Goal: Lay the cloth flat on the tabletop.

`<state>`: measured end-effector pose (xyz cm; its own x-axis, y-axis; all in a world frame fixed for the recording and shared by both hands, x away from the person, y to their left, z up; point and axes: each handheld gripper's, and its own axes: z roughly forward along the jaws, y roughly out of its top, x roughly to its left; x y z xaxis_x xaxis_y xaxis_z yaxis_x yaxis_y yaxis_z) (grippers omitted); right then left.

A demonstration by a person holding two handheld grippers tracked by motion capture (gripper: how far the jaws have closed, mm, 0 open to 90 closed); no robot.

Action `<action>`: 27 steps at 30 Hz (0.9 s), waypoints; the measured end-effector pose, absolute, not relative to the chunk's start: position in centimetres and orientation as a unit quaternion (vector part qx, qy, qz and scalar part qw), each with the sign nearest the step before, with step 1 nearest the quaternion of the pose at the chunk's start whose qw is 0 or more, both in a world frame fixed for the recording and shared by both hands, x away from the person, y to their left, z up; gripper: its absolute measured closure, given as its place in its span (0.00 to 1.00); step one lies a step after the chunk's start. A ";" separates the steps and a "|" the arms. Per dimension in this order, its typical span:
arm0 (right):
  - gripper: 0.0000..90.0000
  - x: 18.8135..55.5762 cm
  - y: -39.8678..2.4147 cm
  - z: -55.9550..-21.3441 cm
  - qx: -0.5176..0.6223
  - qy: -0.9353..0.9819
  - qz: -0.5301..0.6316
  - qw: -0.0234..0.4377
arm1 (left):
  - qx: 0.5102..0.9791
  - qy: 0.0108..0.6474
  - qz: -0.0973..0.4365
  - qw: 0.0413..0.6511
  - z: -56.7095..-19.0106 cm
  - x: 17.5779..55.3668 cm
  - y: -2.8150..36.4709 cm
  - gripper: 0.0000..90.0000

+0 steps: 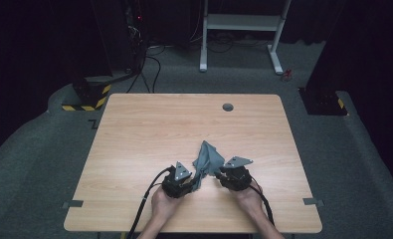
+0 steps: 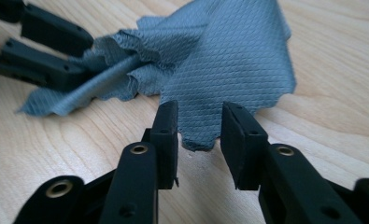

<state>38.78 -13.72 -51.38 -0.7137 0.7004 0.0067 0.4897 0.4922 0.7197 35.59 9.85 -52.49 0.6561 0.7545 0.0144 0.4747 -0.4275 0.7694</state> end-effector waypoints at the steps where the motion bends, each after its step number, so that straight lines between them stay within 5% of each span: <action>1: 0.77 38.9 -13.6 -51.5 0.347 0.854 0.360 0.146 | 0.825 0.373 0.182 0.384 -52.5 35.6 9.9 0.74; 4: 0.80 38.9 -13.4 -51.8 0.342 0.859 0.353 0.146 | 0.820 0.382 0.198 0.377 -52.5 35.5 10.3 0.70; 8: 0.99 38.8 -13.6 -51.7 0.327 0.867 0.340 0.159 | 0.813 0.396 0.204 0.375 -52.5 35.6 11.1 0.68; 27: 1.00 37.5 -18.2 -49.5 0.360 0.836 0.377 0.173 | 0.819 0.373 0.217 0.379 -52.4 35.1 11.1 0.98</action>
<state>37.55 -18.18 -49.54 -0.6807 0.7323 -0.0178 0.4716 0.4567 0.7543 35.13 11.05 -52.45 0.6285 0.7744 0.0726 0.4464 -0.4356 0.7816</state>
